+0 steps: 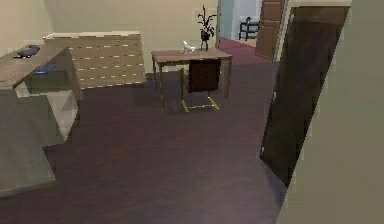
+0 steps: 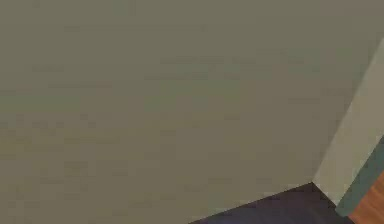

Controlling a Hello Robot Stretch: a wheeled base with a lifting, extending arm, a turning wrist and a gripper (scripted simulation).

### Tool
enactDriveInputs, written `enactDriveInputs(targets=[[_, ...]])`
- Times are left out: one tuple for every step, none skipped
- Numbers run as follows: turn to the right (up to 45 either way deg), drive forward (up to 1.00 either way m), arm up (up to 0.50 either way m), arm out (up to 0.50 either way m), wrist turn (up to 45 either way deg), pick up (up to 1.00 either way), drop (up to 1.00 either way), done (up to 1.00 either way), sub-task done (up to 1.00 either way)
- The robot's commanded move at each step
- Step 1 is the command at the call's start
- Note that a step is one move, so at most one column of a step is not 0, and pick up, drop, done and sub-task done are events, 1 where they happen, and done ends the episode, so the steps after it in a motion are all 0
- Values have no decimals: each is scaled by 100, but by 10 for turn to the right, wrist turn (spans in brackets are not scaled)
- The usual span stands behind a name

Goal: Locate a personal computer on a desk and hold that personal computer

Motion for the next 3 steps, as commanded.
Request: enactDriveInputs(targets=[[0, 90, 0, 0, 0, 0, 0, 0, 0], [120, 0, 0, 0, 0, 0, 0, 0, 0], [30, 0, 0, 0, 0, 0, 0, 0, 0]])
